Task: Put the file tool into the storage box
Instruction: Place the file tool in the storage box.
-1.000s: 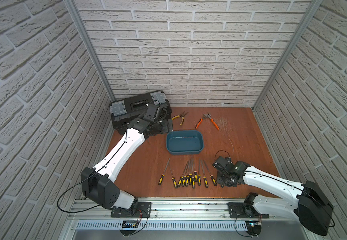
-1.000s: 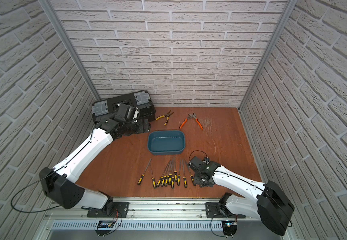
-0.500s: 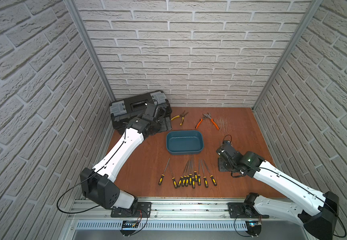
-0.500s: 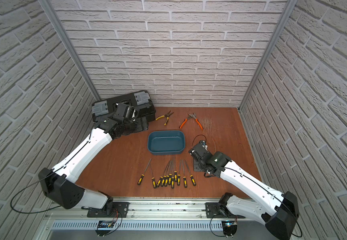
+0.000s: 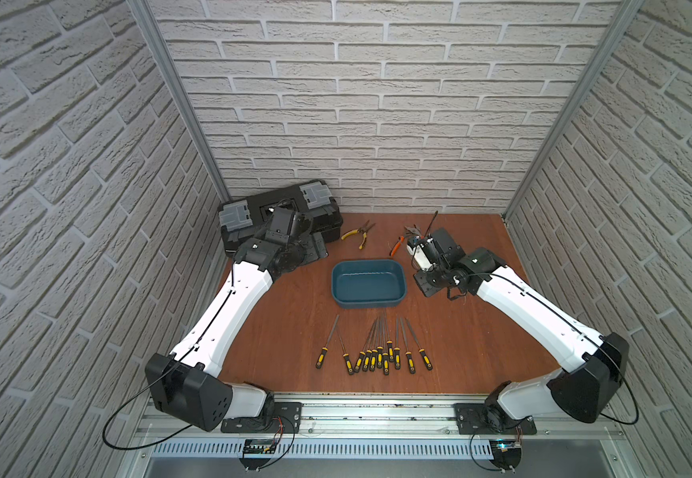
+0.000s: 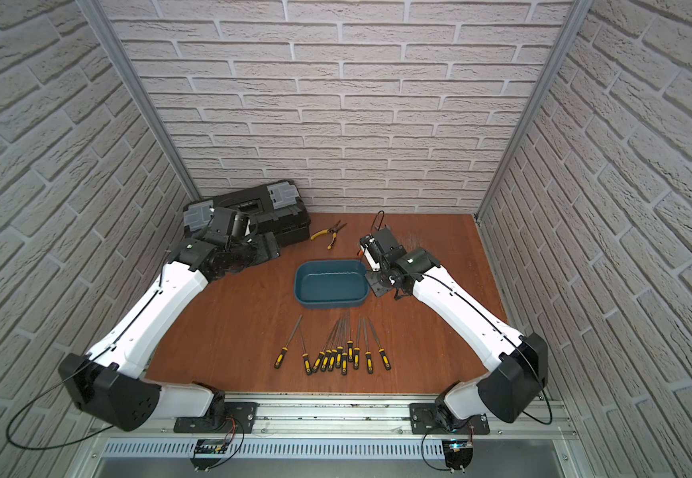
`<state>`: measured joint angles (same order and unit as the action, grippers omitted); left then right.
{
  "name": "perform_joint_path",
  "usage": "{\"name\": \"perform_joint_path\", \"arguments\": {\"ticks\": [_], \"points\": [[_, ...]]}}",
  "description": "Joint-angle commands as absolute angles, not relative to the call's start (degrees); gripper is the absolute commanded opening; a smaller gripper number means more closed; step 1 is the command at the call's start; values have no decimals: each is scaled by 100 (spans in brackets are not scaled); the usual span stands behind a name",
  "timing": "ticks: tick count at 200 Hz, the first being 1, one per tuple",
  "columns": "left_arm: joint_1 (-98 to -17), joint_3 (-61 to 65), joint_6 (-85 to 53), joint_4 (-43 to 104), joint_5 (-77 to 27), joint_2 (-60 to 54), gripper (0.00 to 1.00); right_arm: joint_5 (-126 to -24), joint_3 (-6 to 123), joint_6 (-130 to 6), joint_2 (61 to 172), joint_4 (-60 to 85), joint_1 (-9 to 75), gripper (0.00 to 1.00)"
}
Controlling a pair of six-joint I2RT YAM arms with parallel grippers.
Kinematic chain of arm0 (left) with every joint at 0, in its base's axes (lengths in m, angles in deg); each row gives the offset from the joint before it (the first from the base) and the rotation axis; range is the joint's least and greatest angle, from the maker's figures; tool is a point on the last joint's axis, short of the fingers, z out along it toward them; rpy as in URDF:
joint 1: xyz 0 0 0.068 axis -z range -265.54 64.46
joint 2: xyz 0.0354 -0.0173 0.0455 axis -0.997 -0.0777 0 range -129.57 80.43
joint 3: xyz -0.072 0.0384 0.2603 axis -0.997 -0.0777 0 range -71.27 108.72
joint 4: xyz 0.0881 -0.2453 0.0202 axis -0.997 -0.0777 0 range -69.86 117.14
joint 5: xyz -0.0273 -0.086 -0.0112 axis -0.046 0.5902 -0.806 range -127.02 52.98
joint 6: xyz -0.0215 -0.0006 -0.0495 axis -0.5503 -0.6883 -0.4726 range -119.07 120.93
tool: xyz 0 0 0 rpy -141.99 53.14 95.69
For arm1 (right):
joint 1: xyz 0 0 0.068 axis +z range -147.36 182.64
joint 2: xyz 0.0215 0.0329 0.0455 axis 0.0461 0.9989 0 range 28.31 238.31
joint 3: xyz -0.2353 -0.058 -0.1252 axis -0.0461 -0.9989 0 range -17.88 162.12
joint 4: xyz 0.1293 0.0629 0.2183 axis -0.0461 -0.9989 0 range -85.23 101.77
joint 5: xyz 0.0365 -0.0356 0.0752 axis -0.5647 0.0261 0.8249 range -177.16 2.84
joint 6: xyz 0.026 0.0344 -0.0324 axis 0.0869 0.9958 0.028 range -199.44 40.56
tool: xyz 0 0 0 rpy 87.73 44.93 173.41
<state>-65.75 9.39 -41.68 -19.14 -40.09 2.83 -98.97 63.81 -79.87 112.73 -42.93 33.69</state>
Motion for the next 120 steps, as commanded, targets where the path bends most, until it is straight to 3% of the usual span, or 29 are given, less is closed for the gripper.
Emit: {"name": "perform_joint_path", "arguments": {"ticks": [1,56,120], "points": [[-6644,794,-4134,-2099,-4113,483,98,-9570,6778,-9104,11611,-4124,3314,2],[-6698,536,-4091,-2417,-4296,794,98,-9356,7683,-10226,12678,-4310,3301,2],[-6706,29,-4551,-2326,-4386,1144,98,-9271,7426,-11104,12974,-3781,3367,2]]}}
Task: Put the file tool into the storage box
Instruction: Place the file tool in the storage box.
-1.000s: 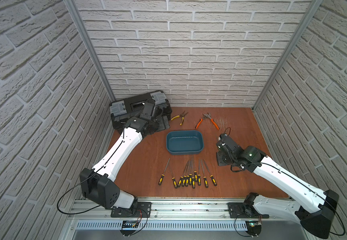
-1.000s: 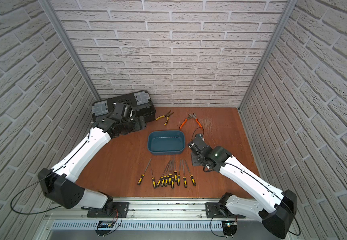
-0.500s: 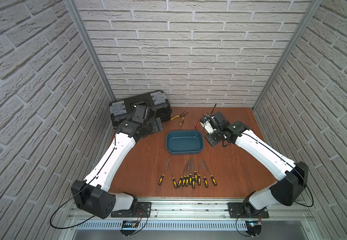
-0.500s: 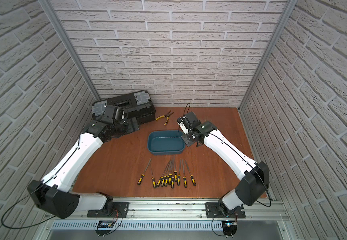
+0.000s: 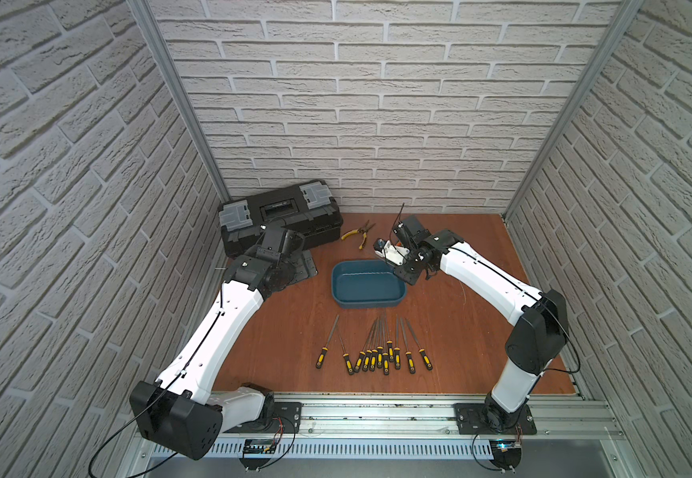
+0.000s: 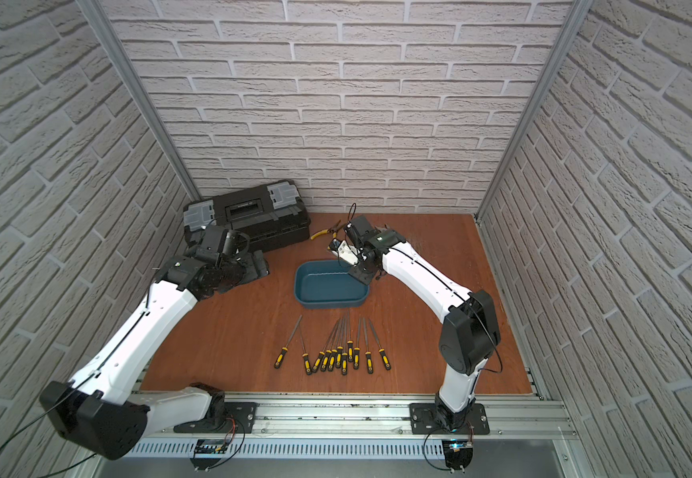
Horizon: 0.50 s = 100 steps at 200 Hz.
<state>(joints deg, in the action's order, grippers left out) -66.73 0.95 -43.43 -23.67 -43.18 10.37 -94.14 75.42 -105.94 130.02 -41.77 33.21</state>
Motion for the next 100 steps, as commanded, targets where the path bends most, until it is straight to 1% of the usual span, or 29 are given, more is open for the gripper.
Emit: {"name": "perform_joint_path", "arguments": {"ticks": [1,36,50,100], "points": [[-6703,28,-4554,-2329,-4383,1149,98,-9270,7403,-11119,12974,-3759,3371,2],[-6681,59,-4607,-2366,-4329,1165,98,-9137,7300,-11223,13210,-3351,3426,2],[-6667,86,-4592,-2415,-4297,1143,98,-9012,7431,-11420,13408,-3338,3469,2],[-6640,365,-4608,-2553,-4250,945,98,-8788,7553,-11433,13925,-3288,3654,2]]}}
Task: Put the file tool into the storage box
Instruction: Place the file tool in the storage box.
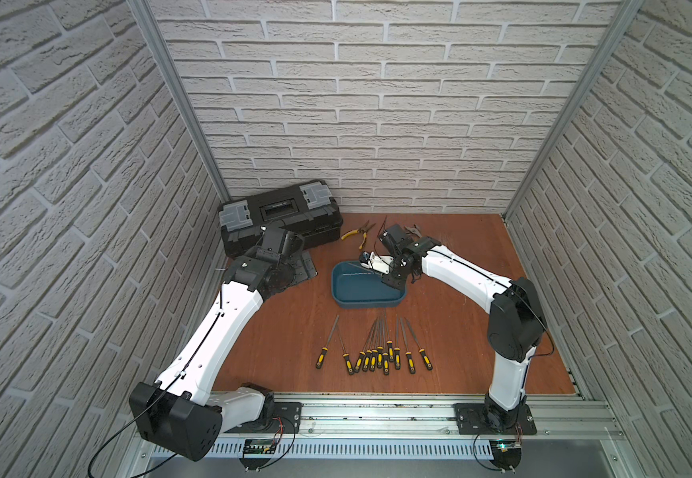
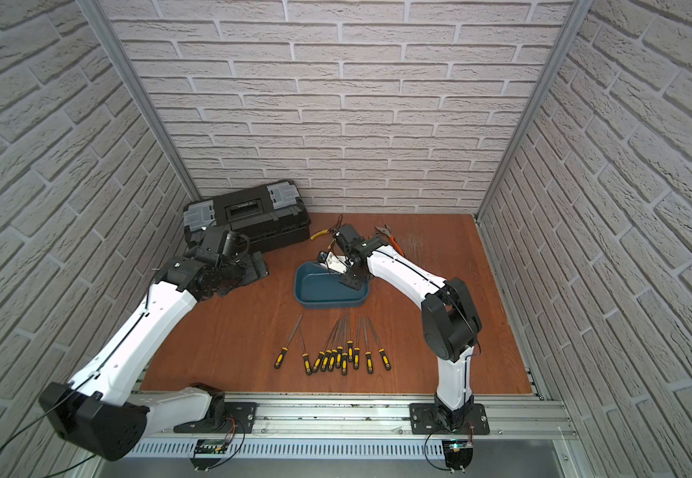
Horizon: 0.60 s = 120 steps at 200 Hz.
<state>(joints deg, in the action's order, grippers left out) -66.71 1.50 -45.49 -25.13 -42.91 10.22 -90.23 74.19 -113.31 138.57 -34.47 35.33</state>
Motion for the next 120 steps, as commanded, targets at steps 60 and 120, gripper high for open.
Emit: {"name": "perform_joint_path", "arguments": {"ticks": [60,120], "points": [[-6612,529,-4577,-2525,-4164,658,98,-8879,7252,-11390,13976,-3320,3866,3],[-6612,596,-4564,-2437,-4068,450,98,-9084,7044,-11319,13975,-3407,4007,6]]}}
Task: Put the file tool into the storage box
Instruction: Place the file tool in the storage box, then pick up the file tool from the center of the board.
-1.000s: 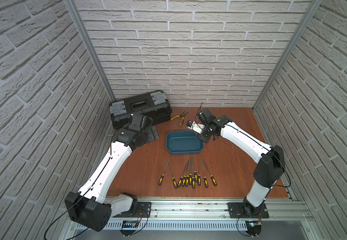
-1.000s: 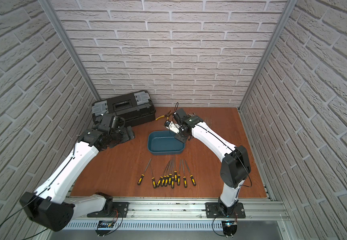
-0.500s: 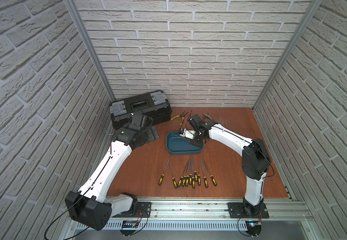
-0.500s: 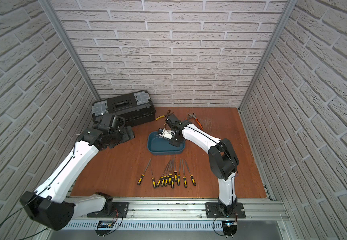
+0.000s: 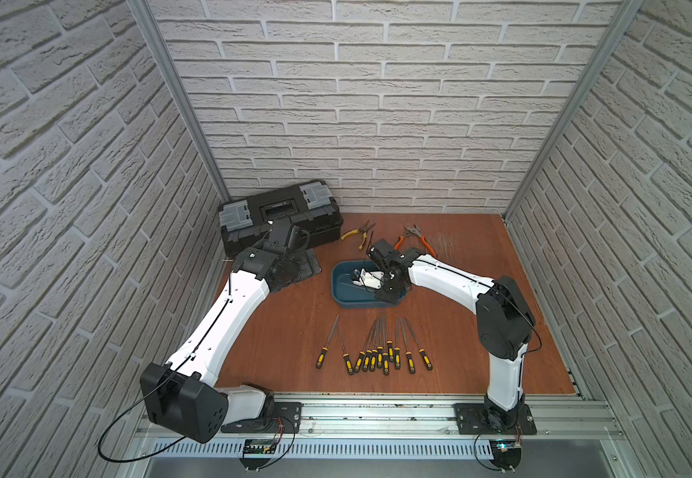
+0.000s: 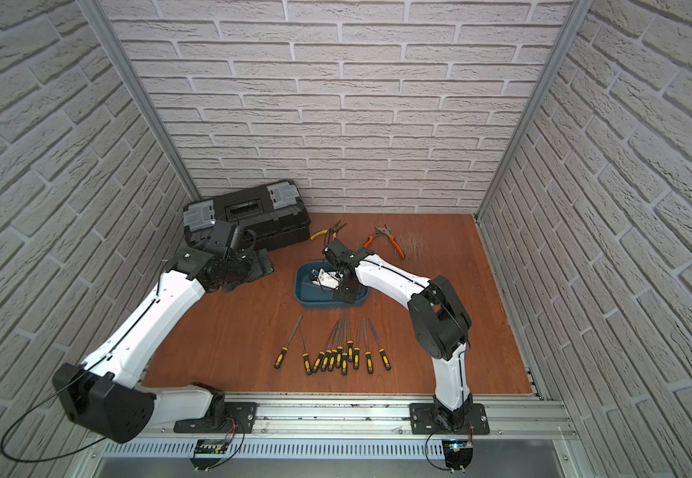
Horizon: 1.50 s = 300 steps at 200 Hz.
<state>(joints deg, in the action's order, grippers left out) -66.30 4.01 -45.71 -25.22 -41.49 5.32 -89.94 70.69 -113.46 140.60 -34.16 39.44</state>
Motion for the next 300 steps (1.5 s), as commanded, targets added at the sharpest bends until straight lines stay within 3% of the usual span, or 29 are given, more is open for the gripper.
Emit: {"name": "perform_joint_path", "arguments": {"ticks": [1,54,91,131,173,300], "points": [[-6607,597,-4561,-2437,-4065,441,98,-9085,7040,-11323,13976,-3409,4008,7],[-6595,688,-4525,-2434,-4036,302,98,-9366,7319,-10835,14085,-3538,4037,27],[-6596,677,-4530,-2409,-4058,265,98,-8883,7570,-10413,14033,-3644,4036,42],[-6596,685,-4515,-2393,-4094,236,98,-8926,7477,-9656,13582,-3183,3971,43],[-6598,881,-4311,-2472,-4125,41,98,-8819,7077,-8014,12509,-2594,3481,43],[-6466,973,-3986,-2185,-3196,-632,98,-8936,4226,-4825,9653,-2894,3252,40]]}}
